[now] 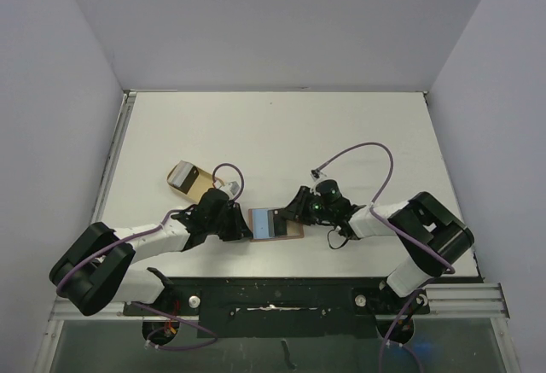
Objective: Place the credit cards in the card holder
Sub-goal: Insert the credit card into the card holder.
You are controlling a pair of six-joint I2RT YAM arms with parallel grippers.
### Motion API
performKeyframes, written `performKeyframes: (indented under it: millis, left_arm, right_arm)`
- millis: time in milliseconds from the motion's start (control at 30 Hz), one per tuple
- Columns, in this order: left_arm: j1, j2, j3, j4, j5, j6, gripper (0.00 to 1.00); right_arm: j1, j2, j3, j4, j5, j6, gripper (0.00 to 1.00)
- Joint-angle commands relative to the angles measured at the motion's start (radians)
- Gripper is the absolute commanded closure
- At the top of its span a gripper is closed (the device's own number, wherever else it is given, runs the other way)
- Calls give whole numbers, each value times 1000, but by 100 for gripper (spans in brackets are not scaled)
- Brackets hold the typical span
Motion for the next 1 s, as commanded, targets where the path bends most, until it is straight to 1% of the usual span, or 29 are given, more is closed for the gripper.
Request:
performKeyframes:
  millis: [0, 100, 400, 500, 633, 967]
  left_arm:
    - [-12, 5, 3, 52, 3, -9, 94]
    - [-12, 7, 6, 54, 3, -9, 94]
    - [-13, 5, 2, 58, 0, -12, 94]
    - [-13, 7, 2, 60, 2, -12, 94]
    - [-13, 11, 8, 58, 4, -9, 94]
    - [-14, 9, 12, 57, 5, -8, 94]
  right_arm:
    - [25, -3, 68, -113, 52, -48, 71]
    - [34, -25, 97, -212, 89, -80, 65]
    - [74, -37, 173, -409, 155, -124, 59]
    - [89, -48, 191, -443, 182, -127, 58]
    - [99, -62, 207, -481, 212, -134, 51]
    - [121, -96, 234, -546, 269, -143, 47]
